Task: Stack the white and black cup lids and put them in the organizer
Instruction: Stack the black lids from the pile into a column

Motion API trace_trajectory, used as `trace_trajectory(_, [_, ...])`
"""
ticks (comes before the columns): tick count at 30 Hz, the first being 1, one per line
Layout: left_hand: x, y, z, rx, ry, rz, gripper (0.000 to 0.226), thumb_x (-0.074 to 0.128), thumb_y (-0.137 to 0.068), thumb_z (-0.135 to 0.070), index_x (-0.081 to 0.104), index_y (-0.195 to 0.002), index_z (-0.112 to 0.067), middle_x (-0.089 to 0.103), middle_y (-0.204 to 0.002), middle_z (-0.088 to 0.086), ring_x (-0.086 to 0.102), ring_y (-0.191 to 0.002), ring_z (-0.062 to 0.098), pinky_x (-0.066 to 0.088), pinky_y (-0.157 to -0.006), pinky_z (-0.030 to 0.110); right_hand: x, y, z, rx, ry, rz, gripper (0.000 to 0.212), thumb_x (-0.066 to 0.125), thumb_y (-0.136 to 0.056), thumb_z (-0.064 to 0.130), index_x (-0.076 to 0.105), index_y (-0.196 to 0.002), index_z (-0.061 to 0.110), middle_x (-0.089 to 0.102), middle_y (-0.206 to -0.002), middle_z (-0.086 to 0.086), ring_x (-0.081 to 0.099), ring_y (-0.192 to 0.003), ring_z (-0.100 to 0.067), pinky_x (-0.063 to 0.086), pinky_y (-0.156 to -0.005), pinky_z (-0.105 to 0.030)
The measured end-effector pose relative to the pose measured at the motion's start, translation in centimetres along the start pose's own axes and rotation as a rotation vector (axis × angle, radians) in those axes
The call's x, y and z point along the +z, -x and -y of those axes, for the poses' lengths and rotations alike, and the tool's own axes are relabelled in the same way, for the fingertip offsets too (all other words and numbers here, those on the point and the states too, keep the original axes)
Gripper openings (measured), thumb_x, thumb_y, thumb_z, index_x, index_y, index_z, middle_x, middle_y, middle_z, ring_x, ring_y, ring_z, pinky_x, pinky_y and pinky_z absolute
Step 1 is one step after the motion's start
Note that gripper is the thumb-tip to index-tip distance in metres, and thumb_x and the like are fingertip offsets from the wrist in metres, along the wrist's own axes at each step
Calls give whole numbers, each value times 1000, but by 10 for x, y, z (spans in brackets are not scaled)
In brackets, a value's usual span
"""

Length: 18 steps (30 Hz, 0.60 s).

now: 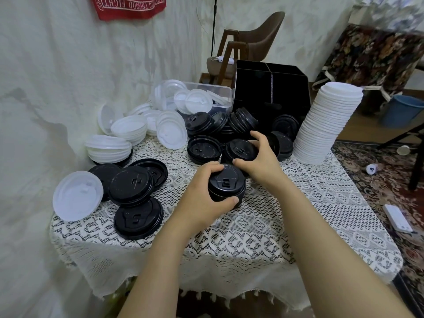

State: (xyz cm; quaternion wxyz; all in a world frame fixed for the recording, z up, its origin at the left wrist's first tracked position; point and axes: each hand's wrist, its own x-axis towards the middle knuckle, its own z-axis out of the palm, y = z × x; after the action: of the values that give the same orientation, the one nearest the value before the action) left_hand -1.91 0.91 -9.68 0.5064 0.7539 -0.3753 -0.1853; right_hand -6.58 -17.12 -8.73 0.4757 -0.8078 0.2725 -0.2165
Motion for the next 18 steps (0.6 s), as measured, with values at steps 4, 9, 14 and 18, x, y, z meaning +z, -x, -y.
trace_trajectory(4, [0, 0, 1, -1, -8, 1, 65, 78, -77, -23, 42, -131, -33, 36, -138, -23, 42, -121, 0, 32, -85, 0, -8, 5, 5, -79, 36, 11, 80, 77, -78, 13, 35, -145, 22, 48, -137, 4, 49, -123, -11, 41, -106, -30])
trace_trajectory(9, [1, -1, 0, 23, -47, -12, 64, 78, -77, -20, 44, -131, -26, 32, -132, -18, 36, -116, -4, 24, -83, -9, -21, 20, 15, -171, 84, 53, 72, 77, -77, 12, 47, -141, 21, 50, -136, 5, 51, -124, -10, 42, -108, -34])
trace_trajectory(14, [0, 0, 0, -11, 6, -39, 74, 81, -74, -20, 37, -131, -37, 43, -123, -22, 45, -109, -7, 34, -80, -2, -26, 46, 19, -215, 29, 126, 69, 78, -75, 14, 51, -138, 25, 50, -137, 10, 50, -126, -6, 41, -109, -32])
trace_trajectory(18, [-2, 0, 1, -45, 45, -42, 101, 85, -69, -29, 21, -146, -39, 42, -125, -27, 46, -115, 0, 34, -90, 14, -20, 56, 18, -230, 57, 232, 70, 78, -74, 8, 53, -137, 25, 50, -139, 10, 46, -128, 0, 35, -111, -22])
